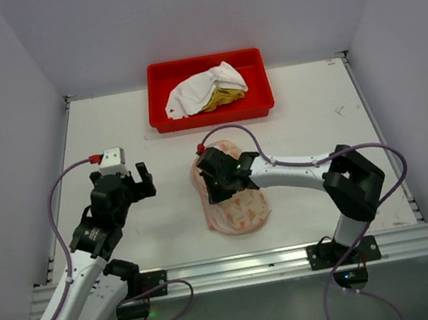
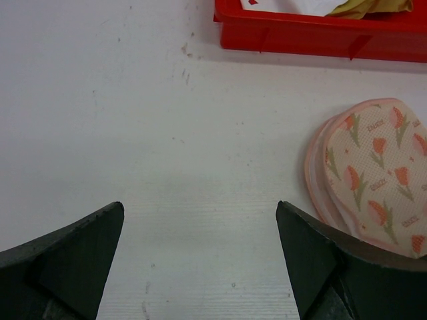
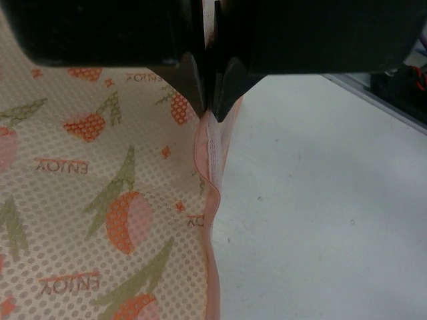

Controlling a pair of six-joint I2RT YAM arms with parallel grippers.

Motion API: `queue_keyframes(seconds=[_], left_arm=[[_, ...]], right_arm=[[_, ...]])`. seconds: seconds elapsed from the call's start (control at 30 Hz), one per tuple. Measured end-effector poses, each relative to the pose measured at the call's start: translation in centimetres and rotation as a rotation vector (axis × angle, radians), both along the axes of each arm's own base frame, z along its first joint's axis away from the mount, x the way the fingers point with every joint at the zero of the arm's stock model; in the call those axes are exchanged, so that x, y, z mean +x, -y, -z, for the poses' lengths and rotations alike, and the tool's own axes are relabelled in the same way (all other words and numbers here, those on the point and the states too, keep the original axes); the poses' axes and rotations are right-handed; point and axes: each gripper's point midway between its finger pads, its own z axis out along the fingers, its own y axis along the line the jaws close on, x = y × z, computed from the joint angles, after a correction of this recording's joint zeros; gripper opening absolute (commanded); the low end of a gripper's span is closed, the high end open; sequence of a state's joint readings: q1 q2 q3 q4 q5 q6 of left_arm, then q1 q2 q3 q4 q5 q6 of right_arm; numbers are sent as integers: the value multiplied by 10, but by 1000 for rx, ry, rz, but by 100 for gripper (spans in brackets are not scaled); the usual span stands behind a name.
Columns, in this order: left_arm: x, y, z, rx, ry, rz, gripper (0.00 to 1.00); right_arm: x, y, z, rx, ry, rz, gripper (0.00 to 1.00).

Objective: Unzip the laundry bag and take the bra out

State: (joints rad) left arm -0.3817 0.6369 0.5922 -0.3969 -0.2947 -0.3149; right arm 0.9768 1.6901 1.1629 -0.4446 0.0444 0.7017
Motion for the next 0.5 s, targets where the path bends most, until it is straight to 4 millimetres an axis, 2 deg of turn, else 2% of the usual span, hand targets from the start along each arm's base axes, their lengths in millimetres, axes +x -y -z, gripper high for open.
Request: queue_keyframes(seconds=[0.1, 0.13, 0.2, 0.3, 0.33, 0.37, 0.43, 0.47, 0.5], left_arm=[[0, 1, 2, -1, -6, 7, 100], [0, 2, 2, -1, -8, 9, 100], [0, 2, 2, -2, -10, 12, 100], [1, 4, 3, -4, -13, 17, 100], [1, 4, 3, -5, -12, 20, 100], [1, 5, 3, -8, -11, 24, 100], [2, 7, 2, -13, -8, 33, 100], [2, 8, 2, -16, -7, 37, 100], [2, 10, 1, -19, -7, 43, 100]], right_arm=[[-6, -11, 26, -1, -62, -8, 7], [-7, -14, 31, 3, -77, -8, 11], [-9, -19, 36, 24, -97, -10, 17], [-9, -29, 31, 71, -104, -17, 29], [-9, -33, 29, 90, -103, -22, 34], [-9, -36, 27, 104, -102, -25, 47], [-10, -41, 23, 132, -106, -32, 60], [-10, -43, 20, 144, -105, -39, 73], [-11, -45, 16, 154, -104, -48, 78]])
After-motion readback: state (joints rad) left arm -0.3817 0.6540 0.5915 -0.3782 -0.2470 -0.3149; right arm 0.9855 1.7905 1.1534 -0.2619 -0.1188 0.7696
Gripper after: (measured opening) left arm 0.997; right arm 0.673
